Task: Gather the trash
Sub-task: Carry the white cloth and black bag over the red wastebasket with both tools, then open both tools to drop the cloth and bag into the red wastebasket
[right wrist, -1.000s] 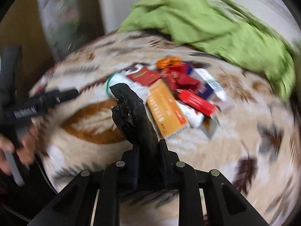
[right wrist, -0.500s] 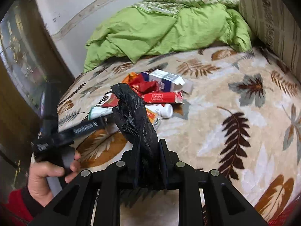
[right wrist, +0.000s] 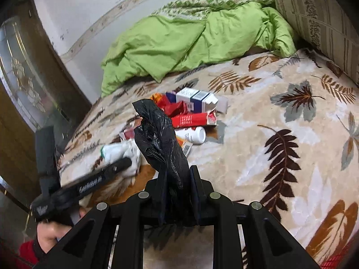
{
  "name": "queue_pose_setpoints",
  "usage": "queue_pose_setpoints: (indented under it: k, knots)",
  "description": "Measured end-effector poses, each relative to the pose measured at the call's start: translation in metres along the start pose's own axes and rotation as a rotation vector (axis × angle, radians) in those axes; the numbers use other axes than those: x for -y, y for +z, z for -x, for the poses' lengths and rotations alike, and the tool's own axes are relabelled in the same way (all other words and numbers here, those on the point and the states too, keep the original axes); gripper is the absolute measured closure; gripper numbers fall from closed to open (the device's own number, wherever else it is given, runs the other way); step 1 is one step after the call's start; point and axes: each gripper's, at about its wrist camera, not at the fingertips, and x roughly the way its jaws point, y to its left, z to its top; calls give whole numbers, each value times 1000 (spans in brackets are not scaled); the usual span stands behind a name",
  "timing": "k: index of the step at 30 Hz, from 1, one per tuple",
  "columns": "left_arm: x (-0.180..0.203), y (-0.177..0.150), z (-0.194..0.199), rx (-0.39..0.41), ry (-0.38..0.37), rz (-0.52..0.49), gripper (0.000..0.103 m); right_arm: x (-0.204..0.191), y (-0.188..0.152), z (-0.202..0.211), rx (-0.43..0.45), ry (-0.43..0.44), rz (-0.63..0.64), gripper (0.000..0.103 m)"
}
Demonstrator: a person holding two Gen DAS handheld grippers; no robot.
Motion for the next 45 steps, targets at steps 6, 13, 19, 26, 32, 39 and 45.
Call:
queue_pose_setpoints:
  k: [6,13,19,26,32,39,45]
  knots:
    - [34,-10,24,26,-50,-85,77,12,-3,27,17,33,-58,83]
    - [85,-20,44,34,-130,-195,77,38,-6,77,64,28,-114,83]
    - [139,-32,60,22,-230,-299,77,74,-16,141,132,-50,-169,83]
    - [217,-52,70,-25,-369,-432,77,122,-38,218,203,-185,-254,83]
    - [285,-78,68,-106,-485,-542,77,162,-60,272,242,-294,-345,83]
    - [357,-126,58,-216,-565,-686,76,212,-95,305,236,-400,-475,81]
    - [378,-138,50,-242,-572,-697,43,233,-111,311,209,-456,-532,58]
